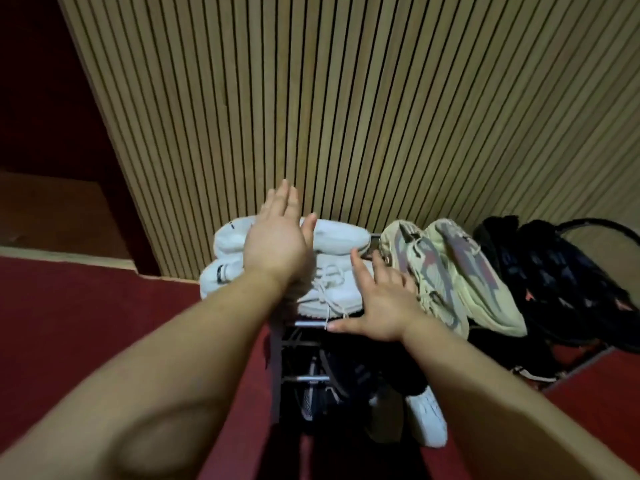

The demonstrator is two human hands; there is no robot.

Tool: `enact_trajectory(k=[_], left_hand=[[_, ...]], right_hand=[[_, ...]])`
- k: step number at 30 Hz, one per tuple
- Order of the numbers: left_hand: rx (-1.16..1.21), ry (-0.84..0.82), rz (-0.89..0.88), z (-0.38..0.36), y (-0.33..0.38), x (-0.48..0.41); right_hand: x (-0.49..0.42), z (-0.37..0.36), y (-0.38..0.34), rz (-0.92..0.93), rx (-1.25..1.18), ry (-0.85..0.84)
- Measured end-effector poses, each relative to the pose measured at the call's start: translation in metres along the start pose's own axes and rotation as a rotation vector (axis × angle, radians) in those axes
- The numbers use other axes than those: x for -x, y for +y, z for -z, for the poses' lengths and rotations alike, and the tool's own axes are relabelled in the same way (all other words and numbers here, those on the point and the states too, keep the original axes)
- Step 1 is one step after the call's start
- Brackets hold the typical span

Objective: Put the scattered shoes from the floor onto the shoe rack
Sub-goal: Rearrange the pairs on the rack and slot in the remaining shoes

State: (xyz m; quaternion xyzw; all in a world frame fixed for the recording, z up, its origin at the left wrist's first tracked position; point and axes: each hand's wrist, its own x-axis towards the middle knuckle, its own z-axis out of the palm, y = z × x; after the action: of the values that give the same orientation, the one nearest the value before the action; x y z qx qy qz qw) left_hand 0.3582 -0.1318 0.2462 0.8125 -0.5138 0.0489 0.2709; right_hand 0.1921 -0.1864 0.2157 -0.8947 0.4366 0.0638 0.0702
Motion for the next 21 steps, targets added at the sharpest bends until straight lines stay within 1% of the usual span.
enact_trajectory(k=[4,7,10,13,15,17,19,20,21], left_hand=[[-0.008,-0.032,-0.004,0.001,0.001,0.002],[-0.027,-0.049,0.011,0.002,0.003,0.003],[-0.051,-0.057,0.006,0.003,0.004,0.004],[-0.068,-0.063,0.008,0.005,0.004,0.003],[-0.077,-0.072,0.013,0.005,0.005,0.003],[-0.084,-0.071,0.02,0.004,0.004,0.002],[-0.083,-0.066,0.026,0.003,0.003,0.002],[-0.08,-0.06,0.026,0.002,0.004,0.002],[-0.076,-0.049,0.026,0.002,0.004,0.002]], right_hand=[[0.002,0.011,-0.005,-0.014,0.003,-0.022],[0.009,0.015,-0.005,-0.022,0.033,0.006],[0.015,0.023,-0.002,0.02,0.132,0.102],[0.018,0.04,-0.002,0.14,0.265,0.215],[0.015,0.05,0.003,0.191,0.321,0.246],[0.012,0.054,0.012,0.214,0.355,0.199],[0.01,0.048,0.021,0.213,0.344,0.069],[0.009,0.043,0.024,0.204,0.3,0.024],[0.009,0.04,0.023,0.19,0.223,0.028]])
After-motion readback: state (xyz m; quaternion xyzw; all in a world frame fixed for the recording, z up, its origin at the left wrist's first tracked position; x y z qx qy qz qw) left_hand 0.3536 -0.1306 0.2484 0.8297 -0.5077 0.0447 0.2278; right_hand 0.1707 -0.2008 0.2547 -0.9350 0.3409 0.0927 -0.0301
